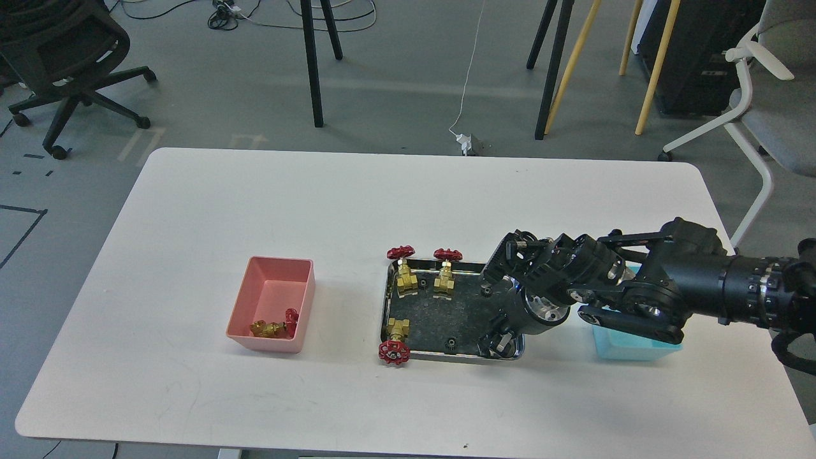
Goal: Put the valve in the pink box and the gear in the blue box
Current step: 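Lower the right gripper onto the small dark gear and grasp it, then carry the gear over the blue box and release it inside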
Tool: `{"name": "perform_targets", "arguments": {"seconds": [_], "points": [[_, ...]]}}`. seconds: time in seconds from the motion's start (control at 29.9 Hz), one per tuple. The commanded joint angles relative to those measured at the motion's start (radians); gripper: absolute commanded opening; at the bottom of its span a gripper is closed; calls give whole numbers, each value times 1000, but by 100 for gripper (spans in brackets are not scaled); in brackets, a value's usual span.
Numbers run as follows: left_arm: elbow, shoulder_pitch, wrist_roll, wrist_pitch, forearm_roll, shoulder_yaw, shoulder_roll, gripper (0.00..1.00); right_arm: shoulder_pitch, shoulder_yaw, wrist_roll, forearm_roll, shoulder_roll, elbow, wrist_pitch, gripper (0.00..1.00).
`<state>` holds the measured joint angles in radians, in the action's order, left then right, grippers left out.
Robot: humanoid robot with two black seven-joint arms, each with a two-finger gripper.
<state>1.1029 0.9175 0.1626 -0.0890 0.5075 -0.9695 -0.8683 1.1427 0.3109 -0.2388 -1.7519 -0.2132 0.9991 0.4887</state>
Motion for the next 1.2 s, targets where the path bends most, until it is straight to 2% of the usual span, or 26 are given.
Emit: {"name": "perform_targets", "arguments": {"seconds": [0.0, 0.23, 0.47, 0.63, 0.74, 0.94, 1.04, 1.17], "points": [[0, 0, -2, 0, -1, 0, -1, 93, 0, 1, 1, 0, 0, 1, 0, 29], [0, 0, 0, 0, -1, 0, -9, 93, 6, -1, 1, 0, -3, 9, 0, 18], [0, 0, 0, -2, -1, 2, -14, 93, 49, -54, 0, 22, -34, 0, 0, 16], [0, -2, 0, 0, -1, 3, -14, 93, 52, -168, -2, 54, -210, 55, 0, 16], [0, -2, 0, 0, -1, 3, -12, 93, 52, -220, -2, 103, -360, 133, 0, 16], [0, -2, 0, 0, -1, 8, -8, 93, 28, -222, -8, 126, -633, 297, 0, 16], [0, -2, 0, 0, -1, 8, -5, 93, -27, -226, -8, 124, -681, 322, 0, 16], [0, -2, 0, -2, 0, 12, -5, 93, -77, -228, -8, 115, -683, 316, 0, 16]]}}
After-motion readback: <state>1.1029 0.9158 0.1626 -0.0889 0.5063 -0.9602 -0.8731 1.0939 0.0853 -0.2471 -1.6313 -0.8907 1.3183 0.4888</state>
